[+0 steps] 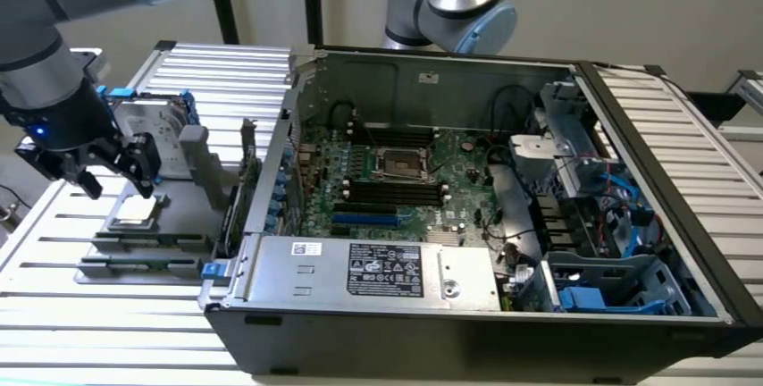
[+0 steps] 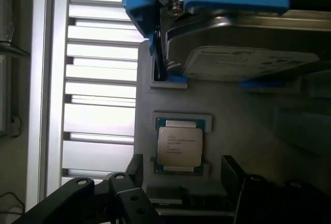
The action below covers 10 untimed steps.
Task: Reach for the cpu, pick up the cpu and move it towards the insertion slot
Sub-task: 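Pick up the cpu and move it towards the insertion slot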
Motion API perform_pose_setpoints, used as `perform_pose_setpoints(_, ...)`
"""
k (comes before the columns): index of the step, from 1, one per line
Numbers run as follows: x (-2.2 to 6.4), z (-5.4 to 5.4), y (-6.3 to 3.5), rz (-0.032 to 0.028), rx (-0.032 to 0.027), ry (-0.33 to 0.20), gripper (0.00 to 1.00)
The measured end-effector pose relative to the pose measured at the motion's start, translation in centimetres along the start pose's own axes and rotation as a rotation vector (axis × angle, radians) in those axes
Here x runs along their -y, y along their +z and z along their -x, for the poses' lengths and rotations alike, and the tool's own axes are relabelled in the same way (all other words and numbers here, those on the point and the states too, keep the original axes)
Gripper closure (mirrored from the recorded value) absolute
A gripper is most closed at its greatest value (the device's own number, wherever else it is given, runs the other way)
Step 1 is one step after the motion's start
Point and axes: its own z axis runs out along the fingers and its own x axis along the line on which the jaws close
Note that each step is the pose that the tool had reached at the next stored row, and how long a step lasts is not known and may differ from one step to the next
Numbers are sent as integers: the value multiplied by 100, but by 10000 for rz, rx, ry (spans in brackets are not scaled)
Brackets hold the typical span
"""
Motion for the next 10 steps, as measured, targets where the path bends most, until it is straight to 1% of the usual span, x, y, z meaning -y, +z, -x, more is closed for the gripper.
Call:
perform_pose_setpoints(4,6,5,72,18,1,4,29)
perform_pose_setpoints(7,8,7,125,19,2,26,29)
perform_pose_setpoints(10,10,7,156,18,-14,116,29)
